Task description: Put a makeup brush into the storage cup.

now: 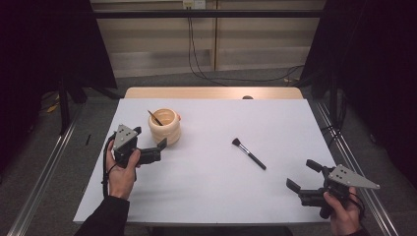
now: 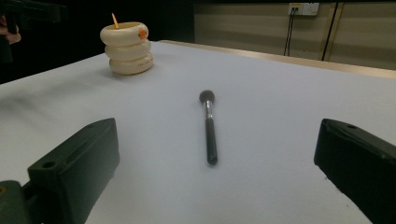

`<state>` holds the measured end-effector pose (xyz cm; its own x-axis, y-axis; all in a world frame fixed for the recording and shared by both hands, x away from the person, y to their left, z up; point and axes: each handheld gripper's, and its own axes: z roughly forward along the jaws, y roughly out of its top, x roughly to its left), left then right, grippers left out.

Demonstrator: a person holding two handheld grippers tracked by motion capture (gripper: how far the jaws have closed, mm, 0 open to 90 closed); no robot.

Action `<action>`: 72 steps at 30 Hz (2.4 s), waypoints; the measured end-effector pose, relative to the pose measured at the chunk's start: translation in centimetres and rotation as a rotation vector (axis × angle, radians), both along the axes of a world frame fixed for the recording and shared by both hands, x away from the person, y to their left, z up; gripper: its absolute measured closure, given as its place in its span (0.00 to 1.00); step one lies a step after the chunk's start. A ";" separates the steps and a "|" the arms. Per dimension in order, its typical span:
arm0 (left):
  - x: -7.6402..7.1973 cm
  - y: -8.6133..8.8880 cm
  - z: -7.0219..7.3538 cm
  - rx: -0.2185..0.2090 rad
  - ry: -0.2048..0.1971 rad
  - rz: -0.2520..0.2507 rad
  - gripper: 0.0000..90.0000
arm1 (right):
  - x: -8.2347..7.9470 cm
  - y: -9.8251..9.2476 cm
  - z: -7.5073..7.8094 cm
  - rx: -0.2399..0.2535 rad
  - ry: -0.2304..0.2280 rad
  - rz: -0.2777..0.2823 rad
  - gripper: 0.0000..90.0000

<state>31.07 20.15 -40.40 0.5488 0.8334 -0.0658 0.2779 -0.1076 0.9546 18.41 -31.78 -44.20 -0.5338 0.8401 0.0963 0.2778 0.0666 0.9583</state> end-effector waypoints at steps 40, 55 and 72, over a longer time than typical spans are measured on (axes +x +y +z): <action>-8.3 1.4 -2.0 0.007 -0.024 -0.009 0.01 | 0.9 0.6 0.0 0.000 0.006 0.027 0.00; -9.0 1.5 -2.3 0.027 -0.033 -0.030 0.02 | 1.1 0.6 0.0 -0.005 0.009 0.047 0.00; -9.2 1.8 -2.3 -0.013 -0.028 -0.024 0.01 | 1.3 0.9 -0.2 -0.013 0.003 0.050 0.00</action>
